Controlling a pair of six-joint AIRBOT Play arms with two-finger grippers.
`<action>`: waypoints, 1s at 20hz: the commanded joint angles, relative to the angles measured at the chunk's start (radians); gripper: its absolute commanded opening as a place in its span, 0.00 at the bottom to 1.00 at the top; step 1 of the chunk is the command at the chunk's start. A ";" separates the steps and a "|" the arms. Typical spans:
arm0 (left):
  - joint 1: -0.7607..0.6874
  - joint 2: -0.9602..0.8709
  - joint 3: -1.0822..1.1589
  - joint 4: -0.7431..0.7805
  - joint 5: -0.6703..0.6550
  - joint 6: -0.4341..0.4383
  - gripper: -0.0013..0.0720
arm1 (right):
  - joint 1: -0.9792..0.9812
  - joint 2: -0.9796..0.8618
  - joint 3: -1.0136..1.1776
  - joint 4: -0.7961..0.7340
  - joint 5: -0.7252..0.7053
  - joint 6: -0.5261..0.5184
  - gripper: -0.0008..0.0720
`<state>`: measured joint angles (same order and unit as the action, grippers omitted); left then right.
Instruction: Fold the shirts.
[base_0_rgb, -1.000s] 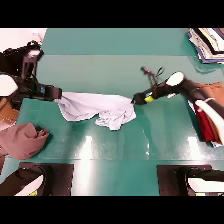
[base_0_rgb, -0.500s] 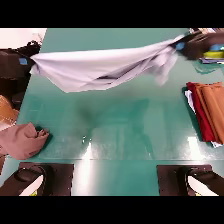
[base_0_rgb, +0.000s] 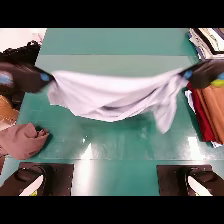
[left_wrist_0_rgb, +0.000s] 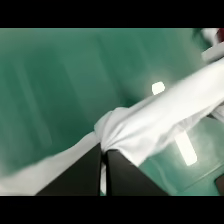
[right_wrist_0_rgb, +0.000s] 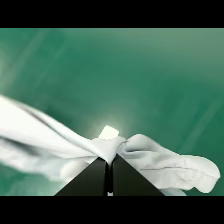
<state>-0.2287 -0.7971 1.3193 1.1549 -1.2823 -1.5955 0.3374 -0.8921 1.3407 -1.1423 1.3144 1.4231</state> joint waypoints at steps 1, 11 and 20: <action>0.001 -0.015 -0.271 0.023 0.049 0.007 0.05 | 0.077 0.002 -0.266 -0.010 -0.085 0.036 0.03; 0.001 -0.017 -0.601 0.106 0.309 0.005 0.05 | 0.149 -0.319 -0.269 0.068 -0.291 0.016 0.69; 0.001 -0.017 -0.601 0.088 0.253 0.005 0.05 | 0.083 -0.241 -0.391 -0.106 -0.202 0.011 0.63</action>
<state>-0.2283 -0.8135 0.7197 1.2522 -1.0313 -1.5902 0.4522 -1.1412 1.0191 -1.2224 1.1095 1.4380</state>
